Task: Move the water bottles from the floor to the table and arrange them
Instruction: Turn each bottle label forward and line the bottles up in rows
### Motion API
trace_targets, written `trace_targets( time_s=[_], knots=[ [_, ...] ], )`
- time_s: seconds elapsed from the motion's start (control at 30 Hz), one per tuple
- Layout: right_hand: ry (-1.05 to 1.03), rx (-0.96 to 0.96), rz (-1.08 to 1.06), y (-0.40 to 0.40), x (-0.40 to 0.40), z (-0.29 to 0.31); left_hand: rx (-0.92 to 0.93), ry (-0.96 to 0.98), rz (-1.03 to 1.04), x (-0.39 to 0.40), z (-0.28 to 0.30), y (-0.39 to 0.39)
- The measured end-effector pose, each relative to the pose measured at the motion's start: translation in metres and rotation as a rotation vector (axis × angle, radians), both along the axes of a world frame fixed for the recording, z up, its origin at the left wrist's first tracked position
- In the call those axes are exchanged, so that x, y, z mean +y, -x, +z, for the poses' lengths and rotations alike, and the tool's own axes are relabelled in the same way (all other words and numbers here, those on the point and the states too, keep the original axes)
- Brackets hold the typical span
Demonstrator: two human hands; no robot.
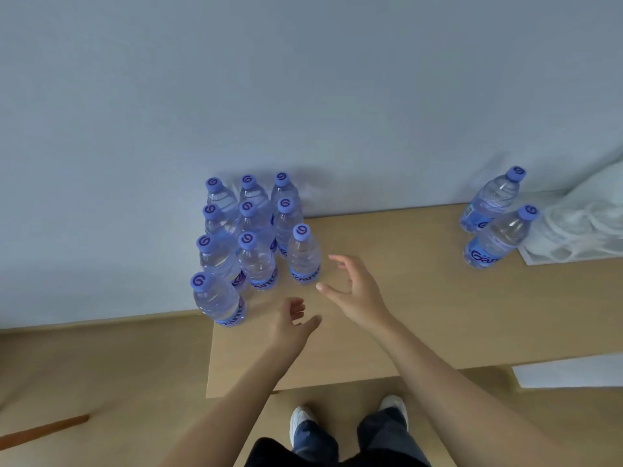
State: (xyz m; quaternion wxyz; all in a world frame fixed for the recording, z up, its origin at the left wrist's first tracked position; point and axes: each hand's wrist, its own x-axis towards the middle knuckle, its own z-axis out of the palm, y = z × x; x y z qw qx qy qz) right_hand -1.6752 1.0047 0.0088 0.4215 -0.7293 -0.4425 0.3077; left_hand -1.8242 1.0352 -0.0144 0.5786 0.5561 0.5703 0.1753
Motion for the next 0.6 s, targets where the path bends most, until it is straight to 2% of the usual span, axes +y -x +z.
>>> trace_targets(
  time_s=[0.33, 0.6],
  knots=[
    [-0.046, -0.036, -0.315, -0.146, -0.076, 0.019, 0.004, -0.064, -0.216, -0.038, 0.017, -0.148],
    [-0.038, -0.028, -0.446, -0.227, -0.118, 0.017, -0.001, -0.114, -0.293, -0.062, 0.026, -0.242]
  ],
)
